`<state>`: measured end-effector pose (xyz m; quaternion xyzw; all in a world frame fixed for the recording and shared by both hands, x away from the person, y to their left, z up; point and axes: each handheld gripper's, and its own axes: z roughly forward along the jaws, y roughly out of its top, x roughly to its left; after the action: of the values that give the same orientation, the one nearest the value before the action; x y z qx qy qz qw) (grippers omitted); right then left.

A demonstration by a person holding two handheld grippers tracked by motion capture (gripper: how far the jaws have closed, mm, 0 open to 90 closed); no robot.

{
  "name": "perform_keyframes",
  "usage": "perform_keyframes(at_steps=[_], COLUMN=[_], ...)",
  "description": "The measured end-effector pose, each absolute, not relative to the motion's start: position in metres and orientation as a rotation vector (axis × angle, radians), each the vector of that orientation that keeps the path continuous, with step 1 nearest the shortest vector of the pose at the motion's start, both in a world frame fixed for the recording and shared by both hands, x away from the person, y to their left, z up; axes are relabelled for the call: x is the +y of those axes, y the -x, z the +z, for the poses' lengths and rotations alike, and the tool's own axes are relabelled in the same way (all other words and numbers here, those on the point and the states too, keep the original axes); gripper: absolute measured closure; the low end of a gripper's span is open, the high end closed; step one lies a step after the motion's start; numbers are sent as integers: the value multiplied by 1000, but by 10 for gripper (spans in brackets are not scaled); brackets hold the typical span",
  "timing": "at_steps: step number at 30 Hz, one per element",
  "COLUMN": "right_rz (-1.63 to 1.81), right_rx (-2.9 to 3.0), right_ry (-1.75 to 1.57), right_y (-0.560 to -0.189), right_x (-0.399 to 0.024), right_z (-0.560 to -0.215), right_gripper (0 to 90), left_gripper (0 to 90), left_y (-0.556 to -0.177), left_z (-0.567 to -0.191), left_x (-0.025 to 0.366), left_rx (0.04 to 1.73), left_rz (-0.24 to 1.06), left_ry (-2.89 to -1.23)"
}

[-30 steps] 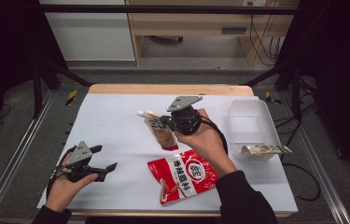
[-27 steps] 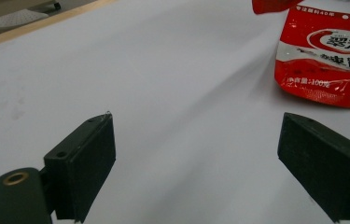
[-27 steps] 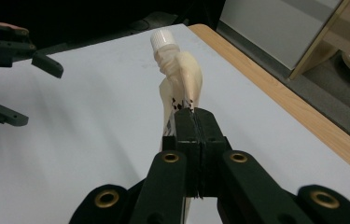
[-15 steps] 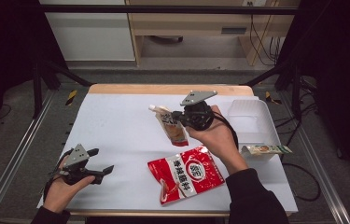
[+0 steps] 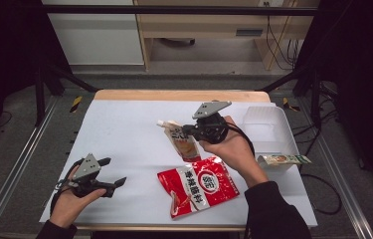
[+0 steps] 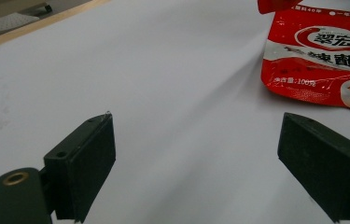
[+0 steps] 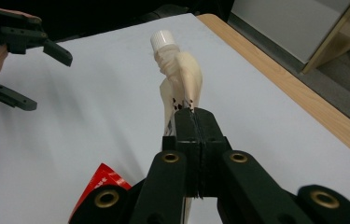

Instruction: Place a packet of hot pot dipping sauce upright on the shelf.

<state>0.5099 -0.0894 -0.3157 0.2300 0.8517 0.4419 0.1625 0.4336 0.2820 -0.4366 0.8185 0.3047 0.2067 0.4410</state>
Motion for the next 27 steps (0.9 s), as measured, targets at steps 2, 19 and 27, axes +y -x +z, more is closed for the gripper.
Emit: perform_keyframes(at_steps=[2,19,27], right_rz=[1263,1251,1261], right_rx=[2432,2481,2453], right_ry=[-653,-581,-595], right_y=[-510,-509,-511], right_x=[-90,-98,-115], right_z=[-316,-312,-296], right_gripper=[900,900,900], left_gripper=[110,118,118], left_y=[-434,-434,-434], left_z=[-437,-438,-442], left_x=[283,282,288], left_rx=[760,755,770], left_rz=[513,507,501], left_ry=[-2029,-2038,-2053])
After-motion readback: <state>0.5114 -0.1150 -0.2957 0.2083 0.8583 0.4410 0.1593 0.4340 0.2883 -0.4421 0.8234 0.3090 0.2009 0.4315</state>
